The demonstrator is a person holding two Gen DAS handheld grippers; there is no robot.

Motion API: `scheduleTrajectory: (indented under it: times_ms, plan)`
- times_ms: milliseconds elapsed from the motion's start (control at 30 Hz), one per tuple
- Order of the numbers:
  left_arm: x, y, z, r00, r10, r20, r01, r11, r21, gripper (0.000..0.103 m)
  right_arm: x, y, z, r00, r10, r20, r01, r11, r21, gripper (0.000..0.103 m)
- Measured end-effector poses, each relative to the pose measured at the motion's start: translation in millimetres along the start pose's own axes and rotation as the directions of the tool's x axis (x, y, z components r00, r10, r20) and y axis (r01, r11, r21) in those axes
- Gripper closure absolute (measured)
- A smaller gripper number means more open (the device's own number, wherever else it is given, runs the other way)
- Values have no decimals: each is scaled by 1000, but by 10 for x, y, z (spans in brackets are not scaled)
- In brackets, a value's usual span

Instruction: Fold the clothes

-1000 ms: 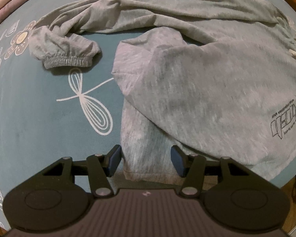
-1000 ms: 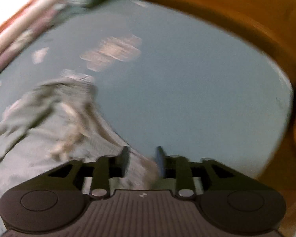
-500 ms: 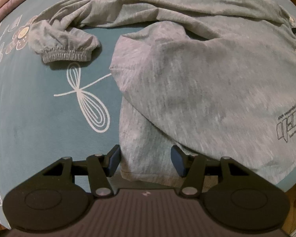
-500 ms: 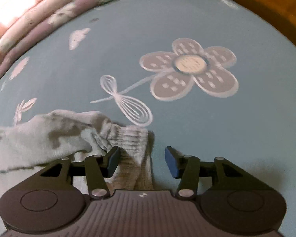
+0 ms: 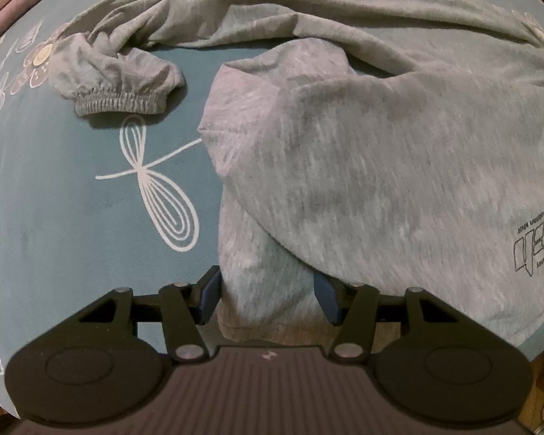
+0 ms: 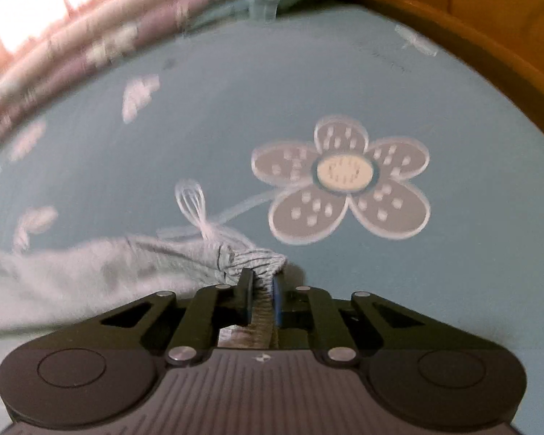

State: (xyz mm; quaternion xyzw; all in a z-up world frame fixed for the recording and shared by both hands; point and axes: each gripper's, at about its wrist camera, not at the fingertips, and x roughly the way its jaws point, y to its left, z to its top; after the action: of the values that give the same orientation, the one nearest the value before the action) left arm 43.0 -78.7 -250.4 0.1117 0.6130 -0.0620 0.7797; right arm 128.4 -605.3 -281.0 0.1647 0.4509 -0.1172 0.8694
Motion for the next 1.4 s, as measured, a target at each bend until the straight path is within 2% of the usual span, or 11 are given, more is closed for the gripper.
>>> scheduleTrajectory:
  times_ms: [333,567,700,733,767,800,900,1067,1133,1233,1400]
  plan:
    - [-43,38,-51,1000,-14,20,14,1000,-6,47,-828,-88,-428,1000,3,22,-6,991,133,56]
    - [-71,54,-172,999,-27,30,27,1000,-12,47,-1307,-102,-1448,970,-205,-130,234,929,288,49]
    - [-93,44,-227,999,-34,30,34,999,2,47,-1228,-136,-1806,978,-71,-198,157,873,462,47]
    - [-104,48,-235,999,-36,31,36,999,6,47,-1186,-124,-1866,977,-45,-206,141,865,482,55]
    - [-115,54,-241,999,-38,33,37,999,9,47,-1139,-97,-1864,976,-27,-214,126,876,466,79]
    - [-127,64,-242,999,-39,36,39,999,11,47,-1126,-48,-1839,974,-53,-221,143,898,417,86]
    - [-133,103,-255,998,-43,42,43,999,7,47,-1111,67,-1776,963,-147,-228,208,939,272,89]
    - [-121,242,-310,997,-52,53,54,998,-38,47,-1225,91,-1743,953,-183,-240,244,935,256,83]
    - [-151,290,-358,997,-52,62,56,997,-59,47,-1331,248,-1699,961,-191,-200,234,948,217,69]
    - [-188,388,-413,995,-56,80,64,993,-99,47,-1453,540,-1608,975,-169,-147,190,971,147,66]
    - [-249,565,-545,993,-57,100,74,983,-169,47,-1425,1356,-1628,987,23,-158,-32,998,-50,57]
